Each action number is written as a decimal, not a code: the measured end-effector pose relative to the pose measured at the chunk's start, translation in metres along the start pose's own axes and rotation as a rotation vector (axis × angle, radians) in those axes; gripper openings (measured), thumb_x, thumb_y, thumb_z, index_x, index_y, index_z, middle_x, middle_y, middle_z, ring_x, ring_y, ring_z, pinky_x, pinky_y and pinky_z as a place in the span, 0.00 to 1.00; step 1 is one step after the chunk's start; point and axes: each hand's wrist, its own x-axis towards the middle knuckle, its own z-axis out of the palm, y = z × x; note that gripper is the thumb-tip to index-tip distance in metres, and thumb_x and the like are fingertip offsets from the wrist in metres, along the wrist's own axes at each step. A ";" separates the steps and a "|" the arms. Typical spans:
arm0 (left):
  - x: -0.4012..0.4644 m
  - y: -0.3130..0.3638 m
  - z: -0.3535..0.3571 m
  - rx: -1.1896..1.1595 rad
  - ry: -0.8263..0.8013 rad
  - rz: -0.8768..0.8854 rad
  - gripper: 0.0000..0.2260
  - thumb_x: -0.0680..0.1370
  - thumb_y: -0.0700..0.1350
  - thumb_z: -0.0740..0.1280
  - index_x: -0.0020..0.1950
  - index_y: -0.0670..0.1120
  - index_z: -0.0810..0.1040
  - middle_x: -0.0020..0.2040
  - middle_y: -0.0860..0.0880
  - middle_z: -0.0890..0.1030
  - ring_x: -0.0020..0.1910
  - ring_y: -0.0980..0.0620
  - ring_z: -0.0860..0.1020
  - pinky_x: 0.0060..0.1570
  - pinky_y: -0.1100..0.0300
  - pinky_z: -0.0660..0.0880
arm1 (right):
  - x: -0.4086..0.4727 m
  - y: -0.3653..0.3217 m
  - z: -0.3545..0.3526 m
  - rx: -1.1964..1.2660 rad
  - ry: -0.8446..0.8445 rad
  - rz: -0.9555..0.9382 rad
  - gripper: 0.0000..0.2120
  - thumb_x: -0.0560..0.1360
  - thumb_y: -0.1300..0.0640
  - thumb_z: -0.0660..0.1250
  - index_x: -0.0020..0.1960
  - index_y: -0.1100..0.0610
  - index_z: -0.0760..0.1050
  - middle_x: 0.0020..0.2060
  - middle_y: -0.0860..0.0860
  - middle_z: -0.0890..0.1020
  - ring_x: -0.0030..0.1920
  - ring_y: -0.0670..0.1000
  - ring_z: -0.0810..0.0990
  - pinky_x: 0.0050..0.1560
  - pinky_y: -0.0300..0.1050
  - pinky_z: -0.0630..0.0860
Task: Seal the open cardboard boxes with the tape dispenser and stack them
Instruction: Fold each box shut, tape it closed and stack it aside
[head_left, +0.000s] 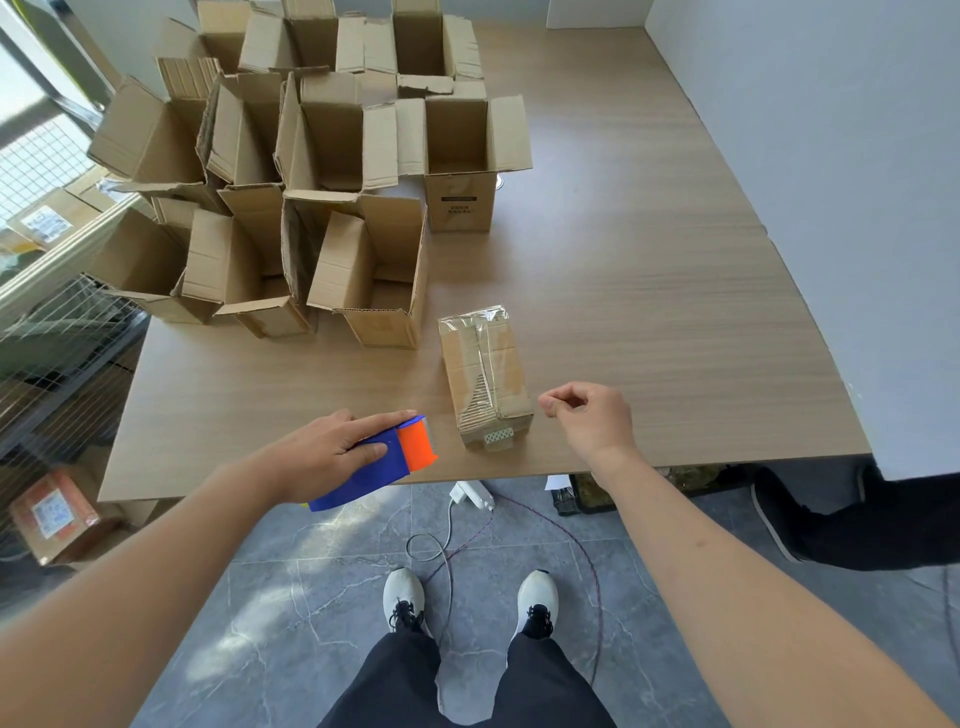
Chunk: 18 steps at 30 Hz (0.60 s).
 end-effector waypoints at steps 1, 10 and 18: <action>0.003 0.000 0.002 0.004 0.005 -0.011 0.23 0.86 0.56 0.55 0.70 0.84 0.51 0.54 0.51 0.74 0.54 0.52 0.73 0.58 0.52 0.70 | 0.002 0.002 0.001 0.000 -0.001 0.005 0.05 0.73 0.54 0.78 0.39 0.48 0.85 0.35 0.40 0.85 0.40 0.40 0.83 0.46 0.37 0.77; 0.026 0.007 0.017 0.025 0.024 -0.025 0.23 0.86 0.57 0.55 0.71 0.84 0.51 0.51 0.50 0.72 0.51 0.50 0.73 0.56 0.51 0.71 | 0.009 0.020 0.011 0.002 -0.070 0.053 0.07 0.79 0.51 0.71 0.42 0.49 0.84 0.39 0.44 0.86 0.44 0.51 0.84 0.52 0.57 0.82; 0.036 0.018 0.030 -0.010 0.051 -0.004 0.23 0.85 0.58 0.56 0.72 0.83 0.51 0.49 0.50 0.71 0.48 0.52 0.73 0.49 0.54 0.67 | 0.001 0.001 0.030 -0.345 -0.092 -0.045 0.23 0.84 0.49 0.53 0.79 0.41 0.55 0.70 0.47 0.76 0.62 0.57 0.78 0.54 0.53 0.74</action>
